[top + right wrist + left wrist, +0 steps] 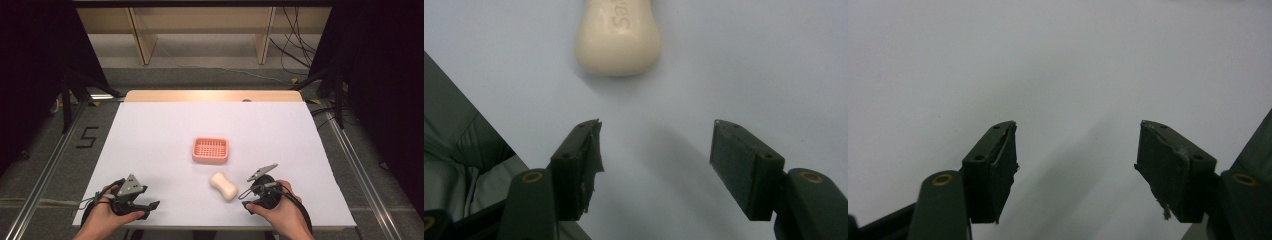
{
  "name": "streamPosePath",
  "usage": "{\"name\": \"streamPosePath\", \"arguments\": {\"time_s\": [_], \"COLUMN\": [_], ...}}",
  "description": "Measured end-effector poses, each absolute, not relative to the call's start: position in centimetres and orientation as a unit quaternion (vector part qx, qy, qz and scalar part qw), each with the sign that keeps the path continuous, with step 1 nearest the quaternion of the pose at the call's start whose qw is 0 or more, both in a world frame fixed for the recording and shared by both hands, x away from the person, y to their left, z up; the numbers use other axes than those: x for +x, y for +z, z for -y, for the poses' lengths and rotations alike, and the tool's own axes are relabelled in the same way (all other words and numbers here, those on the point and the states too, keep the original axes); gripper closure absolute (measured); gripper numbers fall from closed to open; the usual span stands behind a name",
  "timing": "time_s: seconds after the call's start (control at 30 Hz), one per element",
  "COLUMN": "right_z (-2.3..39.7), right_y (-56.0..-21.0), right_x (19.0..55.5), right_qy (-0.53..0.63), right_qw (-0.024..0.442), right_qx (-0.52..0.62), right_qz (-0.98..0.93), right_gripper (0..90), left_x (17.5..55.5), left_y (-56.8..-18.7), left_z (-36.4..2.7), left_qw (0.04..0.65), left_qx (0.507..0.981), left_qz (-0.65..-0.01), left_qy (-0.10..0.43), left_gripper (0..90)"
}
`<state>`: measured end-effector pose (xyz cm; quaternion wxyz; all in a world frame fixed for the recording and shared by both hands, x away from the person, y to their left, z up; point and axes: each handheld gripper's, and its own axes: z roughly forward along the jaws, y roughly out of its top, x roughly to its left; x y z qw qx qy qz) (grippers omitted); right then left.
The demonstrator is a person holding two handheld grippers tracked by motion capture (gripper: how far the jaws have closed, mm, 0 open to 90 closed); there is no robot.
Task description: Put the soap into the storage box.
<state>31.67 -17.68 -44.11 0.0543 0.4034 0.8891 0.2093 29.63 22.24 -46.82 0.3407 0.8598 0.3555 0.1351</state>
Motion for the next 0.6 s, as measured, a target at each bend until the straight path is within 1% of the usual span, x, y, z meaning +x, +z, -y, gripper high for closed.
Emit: {"name": "streamPosePath", "arguments": {"time_s": [0.2, 0.33, 0.37, 0.43, 0.6], "right_z": [16.8, 16.2, 16.1, 15.8, 14.8], "right_y": [-43.7, -43.3, -43.3, -43.1, -42.7], "right_x": [32.2, 32.7, 32.8, 33.2, 34.0], "right_qy": [0.194, 0.180, 0.179, 0.172, 0.155], "right_qw": [0.056, 0.054, 0.057, 0.057, 0.043], "right_qx": [0.400, 0.390, 0.392, 0.395, 0.400], "right_qz": [-0.894, -0.901, -0.901, -0.901, -0.903], "right_gripper": [38.8, 39.7, 40.1, 40.7, 40.8], "left_x": [29.8, 29.8, 30.0, 30.0, 30.2], "left_y": [-47.1, -47.3, -47.2, -47.2, -47.5], "left_z": [-22.3, -22.3, -22.4, -22.4, -22.3], "left_qw": [0.342, 0.353, 0.347, 0.351, 0.350], "left_qx": [0.866, 0.859, 0.865, 0.862, 0.860], "left_qz": [-0.342, -0.351, -0.341, -0.344, -0.352], "left_qy": [0.128, 0.118, 0.125, 0.125, 0.117], "left_gripper": [32.0, 32.0, 32.0, 31.9, 31.8]}}
